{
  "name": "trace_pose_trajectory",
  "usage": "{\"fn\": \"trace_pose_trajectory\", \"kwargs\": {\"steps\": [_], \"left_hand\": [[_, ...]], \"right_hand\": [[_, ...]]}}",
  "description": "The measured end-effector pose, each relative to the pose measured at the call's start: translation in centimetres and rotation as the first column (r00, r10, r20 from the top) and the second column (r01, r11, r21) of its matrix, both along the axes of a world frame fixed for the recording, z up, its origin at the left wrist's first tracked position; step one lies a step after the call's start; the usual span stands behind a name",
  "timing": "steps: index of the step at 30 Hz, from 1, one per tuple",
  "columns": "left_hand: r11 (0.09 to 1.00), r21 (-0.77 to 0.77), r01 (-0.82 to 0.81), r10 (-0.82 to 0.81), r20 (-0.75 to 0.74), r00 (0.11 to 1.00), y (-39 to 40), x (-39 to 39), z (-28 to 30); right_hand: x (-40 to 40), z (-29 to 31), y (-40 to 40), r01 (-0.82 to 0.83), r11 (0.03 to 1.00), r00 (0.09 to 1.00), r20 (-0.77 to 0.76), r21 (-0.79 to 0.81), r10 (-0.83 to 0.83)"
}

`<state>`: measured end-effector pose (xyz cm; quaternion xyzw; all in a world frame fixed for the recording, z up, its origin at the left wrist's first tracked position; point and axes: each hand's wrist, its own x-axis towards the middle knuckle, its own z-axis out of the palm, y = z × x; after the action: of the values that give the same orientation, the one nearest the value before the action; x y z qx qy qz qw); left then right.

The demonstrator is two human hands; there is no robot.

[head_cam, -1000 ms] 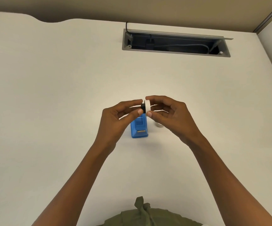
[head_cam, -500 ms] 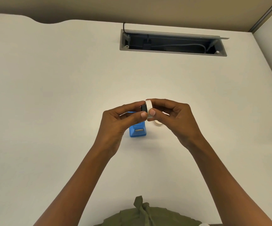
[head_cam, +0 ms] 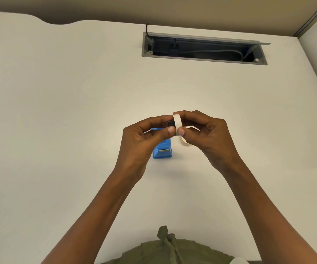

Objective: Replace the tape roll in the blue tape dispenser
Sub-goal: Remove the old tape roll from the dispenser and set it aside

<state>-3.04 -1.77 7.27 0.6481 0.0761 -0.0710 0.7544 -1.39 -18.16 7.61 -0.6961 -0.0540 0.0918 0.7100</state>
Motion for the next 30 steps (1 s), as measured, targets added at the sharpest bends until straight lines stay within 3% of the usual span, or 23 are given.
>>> {"fn": "trace_pose_trajectory", "kwargs": {"steps": [21,30], "left_hand": [[0.998,-0.055,0.003,-0.008,-0.079,0.997,-0.3,-0.4,1.0],[0.953,-0.301,0.022,-0.090,-0.215,0.972,0.0,-0.2,0.6]], "right_hand": [[0.1,-0.8,-0.6,-0.099,0.994,0.988,0.120,0.051,0.093],[-0.3,-1.9,-0.9,-0.100,0.986,0.991,0.097,0.133,0.088]]}}
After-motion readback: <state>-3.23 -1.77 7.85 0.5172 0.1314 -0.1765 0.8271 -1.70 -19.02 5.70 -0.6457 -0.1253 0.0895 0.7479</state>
